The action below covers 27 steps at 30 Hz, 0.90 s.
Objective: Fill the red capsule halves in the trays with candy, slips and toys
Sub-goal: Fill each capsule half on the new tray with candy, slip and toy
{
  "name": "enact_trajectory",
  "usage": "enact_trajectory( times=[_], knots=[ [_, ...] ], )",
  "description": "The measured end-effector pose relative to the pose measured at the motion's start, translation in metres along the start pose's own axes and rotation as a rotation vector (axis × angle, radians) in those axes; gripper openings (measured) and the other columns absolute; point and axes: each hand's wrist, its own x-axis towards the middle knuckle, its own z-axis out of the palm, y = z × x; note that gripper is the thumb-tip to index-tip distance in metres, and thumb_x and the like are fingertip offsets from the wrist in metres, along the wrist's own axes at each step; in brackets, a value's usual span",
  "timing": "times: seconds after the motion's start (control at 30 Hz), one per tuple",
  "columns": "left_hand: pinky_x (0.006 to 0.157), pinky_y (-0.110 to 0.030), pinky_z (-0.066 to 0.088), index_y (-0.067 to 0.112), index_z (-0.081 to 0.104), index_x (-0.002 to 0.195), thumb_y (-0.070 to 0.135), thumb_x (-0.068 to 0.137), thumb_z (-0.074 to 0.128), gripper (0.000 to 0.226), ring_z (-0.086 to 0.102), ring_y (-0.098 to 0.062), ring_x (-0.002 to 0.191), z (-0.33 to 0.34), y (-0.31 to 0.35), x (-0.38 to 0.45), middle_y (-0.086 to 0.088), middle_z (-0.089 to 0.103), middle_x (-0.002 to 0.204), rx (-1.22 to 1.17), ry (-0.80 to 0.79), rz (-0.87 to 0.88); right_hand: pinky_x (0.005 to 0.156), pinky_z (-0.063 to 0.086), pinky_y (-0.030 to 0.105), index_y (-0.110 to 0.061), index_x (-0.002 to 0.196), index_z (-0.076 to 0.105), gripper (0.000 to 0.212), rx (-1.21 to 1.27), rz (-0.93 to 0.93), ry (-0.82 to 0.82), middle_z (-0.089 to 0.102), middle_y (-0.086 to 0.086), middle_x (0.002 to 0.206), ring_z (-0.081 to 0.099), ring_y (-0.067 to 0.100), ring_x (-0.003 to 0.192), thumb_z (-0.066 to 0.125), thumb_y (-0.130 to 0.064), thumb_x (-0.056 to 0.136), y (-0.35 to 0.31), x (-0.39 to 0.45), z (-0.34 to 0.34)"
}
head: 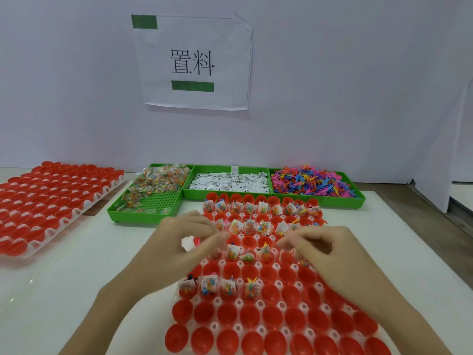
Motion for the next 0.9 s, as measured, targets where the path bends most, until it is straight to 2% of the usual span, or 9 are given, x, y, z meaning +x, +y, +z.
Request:
enact_trajectory(
  times=[0.1,0.2,0.37,0.47,0.6,0.77,0.9],
  knots=[
    [0.08,-0.029,0.05,0.029,0.08,0.074,0.043,0.099,0.058,0.035,0.068,-0.013,0.081,-0.008,-0.014,0.002,0.014,0.074,0.075,0.11,0.216,-0.059,0.051,0.043,0.01,-0.033,0.082,0.083,0.028,0.191,0.091,0.165,0.074,-0.006,0.072,0.055,-0.001,0.053,0.059,-0.042,0.096,0.005,0.006,-0.015],
    [0.07,-0.034,0.052,0.023,0.079,0.072,0.044,0.096,0.055,0.04,0.061,-0.01,0.077,-0.013,-0.028,0.001,0.014,0.07,0.072,0.311,0.329,-0.135,0.052,0.046,0.014,-0.021,0.084,0.083,0.037,0.384,0.168,0.262,0.077,0.005,0.084,0.055,0.005,0.06,0.056,-0.042,0.097,0.009,0.009,-0.021],
    [0.073,-0.035,0.046,0.013,0.077,0.085,0.036,0.098,0.06,0.031,0.056,-0.019,0.083,-0.014,-0.051,-0.001,0.006,0.066,0.082,0.525,0.405,-0.256,0.072,0.048,0.037,-0.011,0.082,0.081,0.043,0.632,0.219,0.313,0.075,0.01,0.087,0.06,0.014,0.068,0.053,-0.039,0.1,0.013,0.011,-0.022],
    [0.086,-0.038,0.047,0.009,0.075,0.105,0.029,0.1,0.062,0.024,0.059,-0.025,0.103,-0.014,-0.063,-0.002,-0.003,0.07,0.104,0.544,0.372,-0.378,0.075,0.048,0.038,-0.008,0.081,0.08,0.044,0.709,0.247,0.318,0.074,0.012,0.084,0.062,0.012,0.066,0.054,-0.038,0.101,0.014,0.011,-0.021],
    [0.1,-0.044,0.047,0.006,0.07,0.122,0.024,0.103,0.057,0.03,0.058,-0.03,0.123,-0.02,-0.073,-0.003,-0.01,0.069,0.127,0.519,0.316,-0.518,0.071,0.047,0.036,-0.006,0.078,0.079,0.045,0.765,0.246,0.316,0.072,0.01,0.08,0.062,0.011,0.064,0.054,-0.036,0.102,0.014,0.012,-0.021],
    [0.095,-0.047,0.05,0.001,0.069,0.124,0.018,0.104,0.054,0.03,0.064,-0.035,0.115,-0.033,-0.085,0.016,-0.017,0.07,0.125,0.575,0.322,-0.555,0.064,0.048,0.03,-0.007,0.077,0.079,0.046,0.814,0.226,0.3,0.072,0.009,0.077,0.062,0.01,0.062,0.054,-0.035,0.102,0.012,0.012,-0.023],
    [0.091,-0.044,0.052,0.001,0.069,0.124,0.015,0.105,0.051,0.03,0.066,-0.035,0.105,-0.051,-0.103,0.049,-0.019,0.07,0.123,0.669,0.154,-0.579,0.057,0.048,0.025,-0.01,0.076,0.08,0.046,0.81,0.213,0.28,0.072,0.008,0.078,0.061,0.011,0.062,0.053,-0.036,0.102,0.013,0.011,-0.024]
  ],
)
